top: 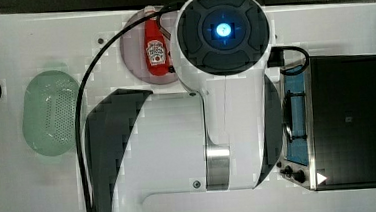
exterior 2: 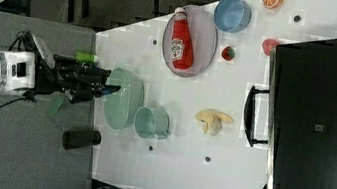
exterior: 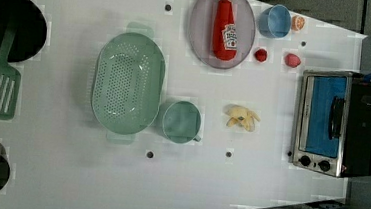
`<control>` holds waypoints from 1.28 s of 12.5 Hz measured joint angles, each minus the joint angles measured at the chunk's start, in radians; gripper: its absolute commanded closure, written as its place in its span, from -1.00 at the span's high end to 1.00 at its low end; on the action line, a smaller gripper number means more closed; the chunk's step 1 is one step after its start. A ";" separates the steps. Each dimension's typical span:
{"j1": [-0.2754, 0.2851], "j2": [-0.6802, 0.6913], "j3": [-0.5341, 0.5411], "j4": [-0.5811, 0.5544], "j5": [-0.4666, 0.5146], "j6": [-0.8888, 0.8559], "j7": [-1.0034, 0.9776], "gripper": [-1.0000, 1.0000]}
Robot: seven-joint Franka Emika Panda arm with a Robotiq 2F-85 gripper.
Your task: Pick Banana and place it in mug.
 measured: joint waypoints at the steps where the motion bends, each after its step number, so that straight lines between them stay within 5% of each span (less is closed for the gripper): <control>1: 0.000 -0.040 -0.004 -0.032 0.002 -0.071 0.000 0.60; 3: -0.003 -0.158 -0.012 -0.104 0.023 -0.187 0.010 0.99; 8: -0.016 -0.229 -0.005 -0.148 0.014 -0.071 0.018 1.00; 16: -0.001 0.011 -0.009 -0.420 0.009 0.222 -0.387 1.00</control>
